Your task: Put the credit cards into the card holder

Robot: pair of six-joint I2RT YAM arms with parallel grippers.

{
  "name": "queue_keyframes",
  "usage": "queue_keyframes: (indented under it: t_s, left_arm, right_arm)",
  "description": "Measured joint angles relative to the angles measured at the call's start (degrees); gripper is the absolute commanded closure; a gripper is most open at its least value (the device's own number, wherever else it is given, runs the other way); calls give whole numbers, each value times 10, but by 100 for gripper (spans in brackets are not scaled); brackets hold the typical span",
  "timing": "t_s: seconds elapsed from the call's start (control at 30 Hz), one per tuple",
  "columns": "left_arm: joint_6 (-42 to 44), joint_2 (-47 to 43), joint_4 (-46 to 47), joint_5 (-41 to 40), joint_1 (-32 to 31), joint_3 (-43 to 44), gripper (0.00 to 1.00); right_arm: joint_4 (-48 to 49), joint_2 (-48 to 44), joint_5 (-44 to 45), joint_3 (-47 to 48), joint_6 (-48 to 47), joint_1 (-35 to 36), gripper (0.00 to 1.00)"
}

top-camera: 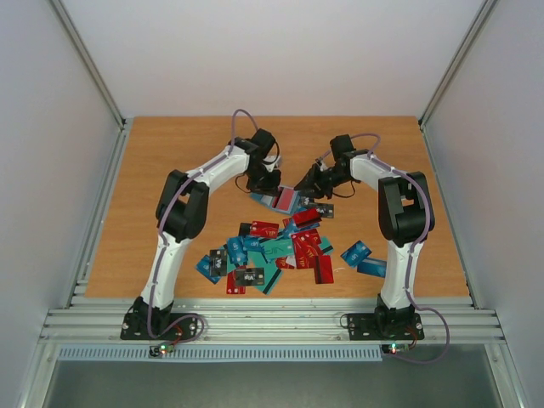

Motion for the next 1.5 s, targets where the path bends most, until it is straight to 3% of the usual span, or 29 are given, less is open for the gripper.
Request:
queue_keyframes:
  t_s: [0.3, 1.5]
  left_arm:
    - [12, 31, 1, 5, 1, 1, 99]
    - [22, 51, -5, 39, 13, 19, 100]
  right_arm:
    - [11, 22, -3, 4, 5, 5, 75]
    - [-11, 74, -4, 50, -13, 21, 75]
